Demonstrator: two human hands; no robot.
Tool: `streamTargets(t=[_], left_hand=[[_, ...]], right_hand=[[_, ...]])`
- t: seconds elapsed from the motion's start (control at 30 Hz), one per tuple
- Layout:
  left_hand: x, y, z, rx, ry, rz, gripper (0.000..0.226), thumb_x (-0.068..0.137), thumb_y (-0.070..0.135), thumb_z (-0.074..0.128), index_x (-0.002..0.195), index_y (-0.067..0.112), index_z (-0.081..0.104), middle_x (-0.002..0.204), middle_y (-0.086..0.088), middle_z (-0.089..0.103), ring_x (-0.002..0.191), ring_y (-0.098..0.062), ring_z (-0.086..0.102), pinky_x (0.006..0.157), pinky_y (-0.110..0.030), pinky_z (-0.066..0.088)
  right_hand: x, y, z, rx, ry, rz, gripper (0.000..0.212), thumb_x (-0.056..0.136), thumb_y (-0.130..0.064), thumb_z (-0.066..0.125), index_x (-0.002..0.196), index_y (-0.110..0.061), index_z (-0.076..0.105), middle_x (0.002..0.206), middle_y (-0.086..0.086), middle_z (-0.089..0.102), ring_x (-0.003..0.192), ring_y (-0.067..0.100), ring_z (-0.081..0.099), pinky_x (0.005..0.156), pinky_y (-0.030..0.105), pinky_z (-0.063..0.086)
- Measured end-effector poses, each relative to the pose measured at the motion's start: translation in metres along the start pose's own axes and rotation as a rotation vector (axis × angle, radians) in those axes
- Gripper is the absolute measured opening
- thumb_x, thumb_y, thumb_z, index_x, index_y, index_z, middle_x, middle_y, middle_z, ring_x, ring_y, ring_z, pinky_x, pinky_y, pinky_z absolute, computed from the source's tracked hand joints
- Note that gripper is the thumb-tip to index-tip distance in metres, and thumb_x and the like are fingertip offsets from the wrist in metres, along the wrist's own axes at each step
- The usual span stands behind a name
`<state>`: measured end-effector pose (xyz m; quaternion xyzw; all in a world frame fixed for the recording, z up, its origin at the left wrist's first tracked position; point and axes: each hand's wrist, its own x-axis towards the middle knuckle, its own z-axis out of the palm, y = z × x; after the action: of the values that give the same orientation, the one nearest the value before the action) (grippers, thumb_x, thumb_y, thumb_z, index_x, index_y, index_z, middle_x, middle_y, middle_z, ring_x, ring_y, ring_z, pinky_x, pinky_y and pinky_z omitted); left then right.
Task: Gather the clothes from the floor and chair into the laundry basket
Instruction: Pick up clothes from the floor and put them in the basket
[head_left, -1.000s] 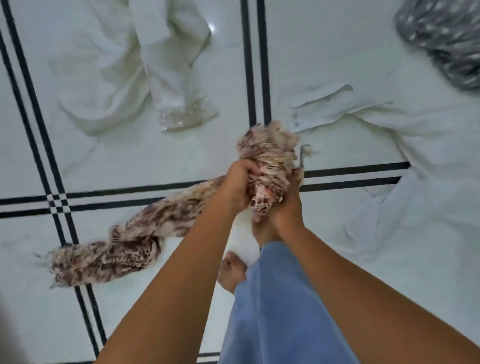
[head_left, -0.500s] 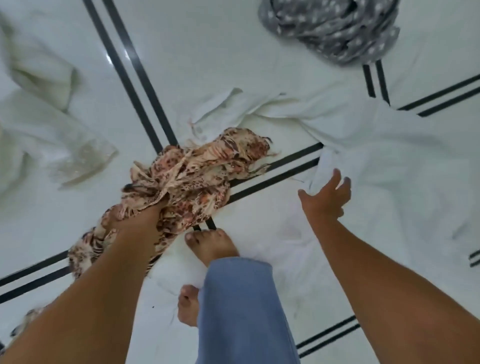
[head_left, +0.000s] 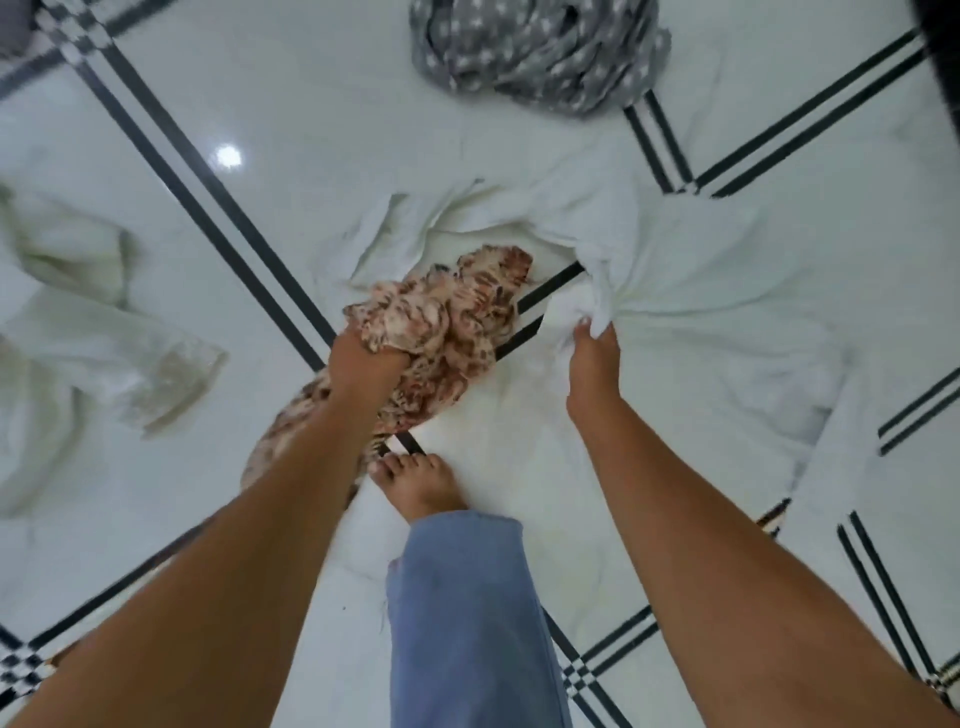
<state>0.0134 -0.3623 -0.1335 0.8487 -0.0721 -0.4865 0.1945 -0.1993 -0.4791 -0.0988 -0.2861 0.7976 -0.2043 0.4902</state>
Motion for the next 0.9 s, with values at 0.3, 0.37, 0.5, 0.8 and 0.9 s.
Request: streamTargets(t=[0.3, 0.37, 0.5, 0.8, 0.9], left_hand=[[-0.195, 0.156, -0.152, -0.117, -0.148, 0.252, 0.048, 0.076, 0.025, 0.076, 0.120, 0.022, 0.056, 0.115, 0.004, 0.065, 0.108, -0.017, 0.062, 0.096, -0.035, 0.049], [-0.240, 0.180, -0.200, -0.005, -0.184, 0.301, 0.071, 0.075, 0.010, 0.072, 0.137, 0.028, 0.042, 0.122, 0.001, 0.062, 0.113, -0.020, 0.059, 0.096, -0.033, 0.047], [-0.339, 0.232, -0.308, 0.315, -0.242, 0.305, 0.104, 0.073, -0.001, 0.061, 0.156, 0.032, 0.007, 0.121, -0.013, 0.064, 0.109, -0.030, 0.061, 0.087, -0.035, 0.050], [-0.425, 0.289, -0.506, 0.166, 0.232, 0.375, 0.031, 0.089, 0.023, 0.055, 0.118, 0.014, 0.062, 0.120, -0.009, 0.066, 0.110, -0.031, 0.063, 0.090, -0.043, 0.052], [-0.412, 0.304, -0.574, 0.007, 0.362, 0.301, 0.031, 0.089, 0.029, 0.051, 0.111, 0.012, 0.064, 0.108, -0.007, 0.069, 0.099, -0.029, 0.064, 0.082, -0.036, 0.050]], right_hand=[[-0.163, -0.193, -0.055, 0.902, -0.362, 0.378, 0.051, 0.089, -0.053, 0.052, 0.111, -0.011, 0.070, 0.120, 0.015, 0.067, 0.114, 0.033, 0.063, 0.105, 0.047, 0.044], [-0.221, -0.244, -0.060, 0.682, -0.533, 0.387, 0.038, 0.090, -0.041, 0.056, 0.098, -0.009, 0.074, 0.112, 0.017, 0.069, 0.102, 0.031, 0.068, 0.098, 0.043, 0.050], [-0.355, -0.360, -0.068, 0.138, -0.837, 0.124, 0.033, 0.076, -0.022, 0.073, 0.104, -0.005, 0.073, 0.117, 0.021, 0.068, 0.108, 0.037, 0.065, 0.099, 0.048, 0.049], [-0.582, -0.553, -0.023, -0.134, -1.506, -0.199, 0.032, 0.066, -0.022, 0.080, 0.095, -0.009, 0.076, 0.088, 0.011, 0.074, 0.079, 0.024, 0.071, 0.075, 0.033, 0.057], [-0.614, -0.599, 0.032, -0.155, -1.558, -0.223, 0.040, 0.054, -0.026, 0.086, 0.089, -0.009, 0.078, 0.085, 0.010, 0.076, 0.077, 0.023, 0.073, 0.073, 0.031, 0.059]])
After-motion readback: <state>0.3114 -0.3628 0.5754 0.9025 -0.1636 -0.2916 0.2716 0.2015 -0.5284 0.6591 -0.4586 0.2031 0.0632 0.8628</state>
